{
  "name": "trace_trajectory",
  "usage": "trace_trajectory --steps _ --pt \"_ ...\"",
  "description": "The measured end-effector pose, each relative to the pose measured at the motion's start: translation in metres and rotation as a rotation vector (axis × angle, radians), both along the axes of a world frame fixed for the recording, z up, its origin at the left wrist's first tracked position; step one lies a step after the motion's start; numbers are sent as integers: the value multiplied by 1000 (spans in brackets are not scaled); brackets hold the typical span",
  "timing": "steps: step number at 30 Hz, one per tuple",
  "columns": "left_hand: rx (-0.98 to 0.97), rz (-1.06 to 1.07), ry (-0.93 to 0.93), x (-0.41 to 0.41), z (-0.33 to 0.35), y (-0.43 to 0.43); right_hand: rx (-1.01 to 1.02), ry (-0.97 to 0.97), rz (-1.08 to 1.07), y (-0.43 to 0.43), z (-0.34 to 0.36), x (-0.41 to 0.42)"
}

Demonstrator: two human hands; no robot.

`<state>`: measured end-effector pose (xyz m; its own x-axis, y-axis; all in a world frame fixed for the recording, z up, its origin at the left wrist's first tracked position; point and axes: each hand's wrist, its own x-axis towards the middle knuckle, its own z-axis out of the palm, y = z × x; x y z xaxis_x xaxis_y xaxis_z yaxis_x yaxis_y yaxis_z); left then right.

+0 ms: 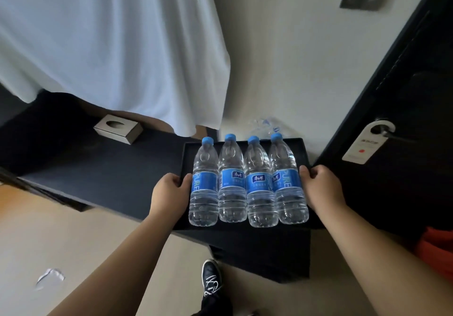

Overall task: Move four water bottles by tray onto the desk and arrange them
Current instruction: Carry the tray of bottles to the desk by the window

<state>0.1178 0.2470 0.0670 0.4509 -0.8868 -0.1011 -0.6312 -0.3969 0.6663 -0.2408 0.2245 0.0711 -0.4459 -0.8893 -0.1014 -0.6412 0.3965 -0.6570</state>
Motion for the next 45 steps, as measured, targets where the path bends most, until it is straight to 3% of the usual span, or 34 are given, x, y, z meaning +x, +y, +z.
trace_trajectory --steps 11,25,45 --pt "-13 225 -47 91 12 82 -43 -39 274 6 9 106" --pt "0 602 -61 271 23 230 -8 -45 673 28 15 348" --pt "-22 853 -73 503 45 350 16 -58 997 69 31 661"
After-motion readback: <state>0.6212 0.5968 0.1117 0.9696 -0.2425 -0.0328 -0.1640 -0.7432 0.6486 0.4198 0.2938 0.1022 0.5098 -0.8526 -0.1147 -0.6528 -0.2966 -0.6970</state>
